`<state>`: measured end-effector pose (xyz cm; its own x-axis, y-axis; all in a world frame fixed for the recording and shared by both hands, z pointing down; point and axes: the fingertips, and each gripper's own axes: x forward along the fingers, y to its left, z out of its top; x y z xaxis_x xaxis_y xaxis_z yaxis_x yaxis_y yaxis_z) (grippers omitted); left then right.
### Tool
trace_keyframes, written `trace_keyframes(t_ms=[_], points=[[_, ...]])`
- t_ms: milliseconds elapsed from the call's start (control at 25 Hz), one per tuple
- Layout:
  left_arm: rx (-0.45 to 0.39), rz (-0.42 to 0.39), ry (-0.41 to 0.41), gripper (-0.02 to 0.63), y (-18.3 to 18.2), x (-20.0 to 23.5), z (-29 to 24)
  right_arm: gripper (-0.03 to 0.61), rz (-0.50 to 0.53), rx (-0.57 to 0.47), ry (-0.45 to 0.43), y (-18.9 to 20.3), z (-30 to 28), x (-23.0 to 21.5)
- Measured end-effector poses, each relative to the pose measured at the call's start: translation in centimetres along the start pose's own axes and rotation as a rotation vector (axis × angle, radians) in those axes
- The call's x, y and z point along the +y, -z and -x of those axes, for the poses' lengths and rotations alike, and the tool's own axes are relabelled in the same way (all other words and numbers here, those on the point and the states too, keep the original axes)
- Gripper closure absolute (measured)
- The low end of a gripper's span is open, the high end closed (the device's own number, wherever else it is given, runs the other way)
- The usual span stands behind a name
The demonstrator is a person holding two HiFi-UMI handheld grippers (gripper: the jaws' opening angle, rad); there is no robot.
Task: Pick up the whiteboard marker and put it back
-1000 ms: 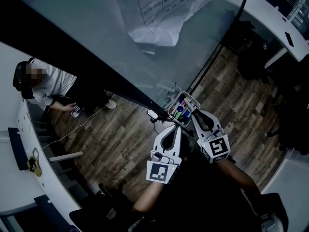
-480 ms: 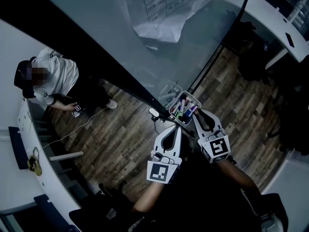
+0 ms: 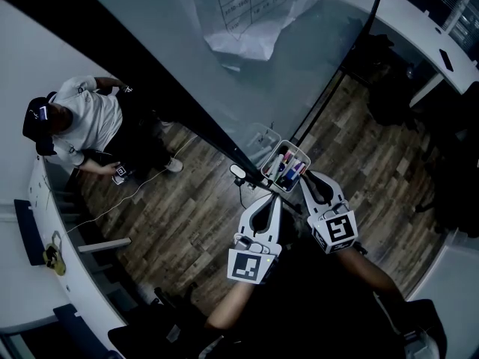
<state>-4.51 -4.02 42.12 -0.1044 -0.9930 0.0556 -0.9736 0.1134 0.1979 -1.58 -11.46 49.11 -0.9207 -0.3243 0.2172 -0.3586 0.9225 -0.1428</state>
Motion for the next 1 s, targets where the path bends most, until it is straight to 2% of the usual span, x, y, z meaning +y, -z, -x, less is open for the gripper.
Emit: trace_keyframes(t_ms=[200,1000], points=[[-0.006,-0.003,0.004,0.612,-0.1,-0.1,0.4,0.563,0.004,-0.017,0.003,-0.3,0.5,0.4],[-0.033,-0.027,0.015,0.611,-0.6,-1.0,2.0,0.565,0.032,-0.081,-0.043,-1.7,2.8,2.8]])
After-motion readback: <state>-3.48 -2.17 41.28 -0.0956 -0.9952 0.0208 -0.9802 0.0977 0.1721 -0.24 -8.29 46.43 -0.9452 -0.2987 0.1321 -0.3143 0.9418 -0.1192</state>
